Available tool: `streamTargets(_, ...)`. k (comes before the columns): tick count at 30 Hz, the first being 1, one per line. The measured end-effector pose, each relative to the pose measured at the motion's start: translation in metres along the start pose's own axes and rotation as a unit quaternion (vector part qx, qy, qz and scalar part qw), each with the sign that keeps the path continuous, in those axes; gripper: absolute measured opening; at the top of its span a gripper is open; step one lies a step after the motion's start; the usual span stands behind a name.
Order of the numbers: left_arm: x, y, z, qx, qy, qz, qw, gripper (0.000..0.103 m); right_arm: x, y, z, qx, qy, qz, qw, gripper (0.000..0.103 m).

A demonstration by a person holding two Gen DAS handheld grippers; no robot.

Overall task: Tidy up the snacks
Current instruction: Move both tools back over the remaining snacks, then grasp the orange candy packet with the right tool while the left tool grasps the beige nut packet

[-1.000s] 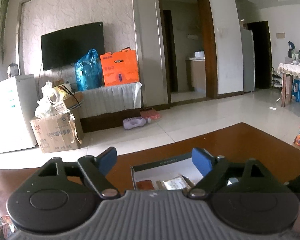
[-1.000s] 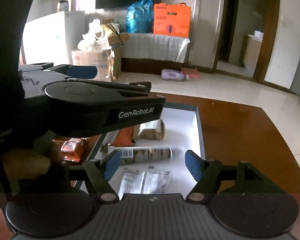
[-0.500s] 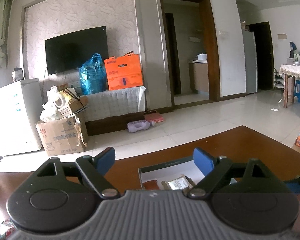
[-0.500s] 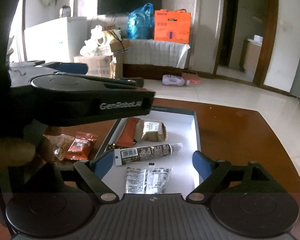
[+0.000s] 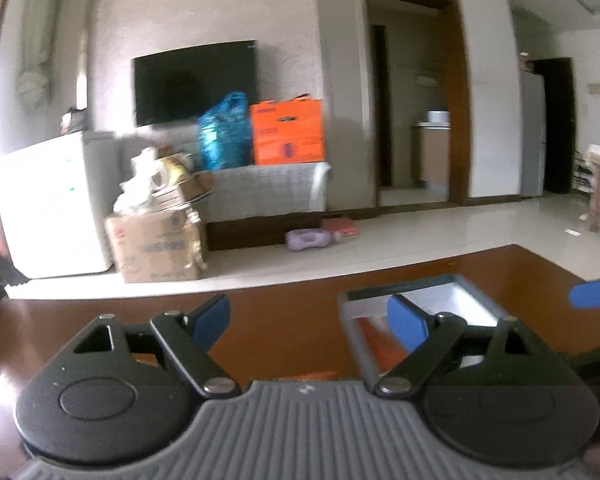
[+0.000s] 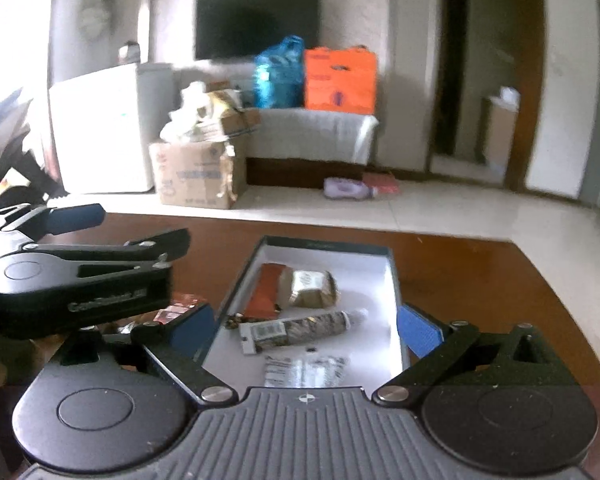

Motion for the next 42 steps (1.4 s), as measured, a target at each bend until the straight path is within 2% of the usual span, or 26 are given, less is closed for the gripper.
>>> streamTargets(2,-0.003,-0.010,0.021,-0.001,0.013,0.007,0.9999,0.087,-0.001,0.003,0.006,0.000,0.009,-0.002,1.000,0.085)
streamTargets(4,-0.008,-0.022,0.041,0.003,0.027,0.023,0.9994,0.087,-0.004,0.005,0.010,-0.007,0.020,0.001,1.000,0.069)
streamTargets(6,-0.016,-0.034,0.056,0.008,0.031,0.036,0.9988,0.087,-0.008,0.008,0.016,-0.010,0.032,0.006,0.999,0.062)
streamTargets(9,-0.026,-0.048,0.072,0.012,0.034,0.049,0.9981,0.087,-0.015,0.010,0.035,0.005,0.047,0.011,0.999,0.061)
streamTargets(15,-0.053,-0.057,0.087,0.007,0.034,0.071,0.9969,0.087,-0.032,0.018,0.073,0.049,0.049,0.025,0.997,0.061)
streamTargets(21,-0.082,-0.064,0.093,0.012,0.008,0.095,0.9954,0.087,-0.050,0.021,0.086,0.051,0.045,0.038,0.997,0.061)
streamTargets(27,-0.112,-0.059,0.106,0.046,-0.021,0.116,0.9919,0.087,-0.063,0.024,0.093,0.049,0.038,0.044,0.997,0.062)
streamTargets(32,-0.110,-0.060,0.119,0.037,-0.009,0.118,0.9923,0.087,-0.083,0.025,0.105,0.042,0.041,0.062,0.996,0.065)
streamTargets(35,-0.102,-0.064,0.133,0.025,0.013,0.116,0.9929,0.087,-0.094,0.028,0.117,0.038,0.035,0.073,0.996,0.075)
streamTargets(38,-0.095,-0.069,0.150,0.032,0.025,0.116,0.9924,0.087,-0.106,0.028,0.127,0.039,0.021,0.087,0.995,0.080)
streamTargets(42,-0.084,-0.076,0.161,0.040,0.018,0.113,0.9926,0.087,-0.122,0.027,0.135,0.043,-0.011,0.105,0.994,0.084)
Point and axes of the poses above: each gripper's, at about its wrist camera, not at the fingertips, and x roughly against the way its jaws point, z to its left, y to its top, the point moved 4 cm from there along -x, roughly the way its jaws point, and after that the axes turned 15 degrees about z, right-handed, at the moved point
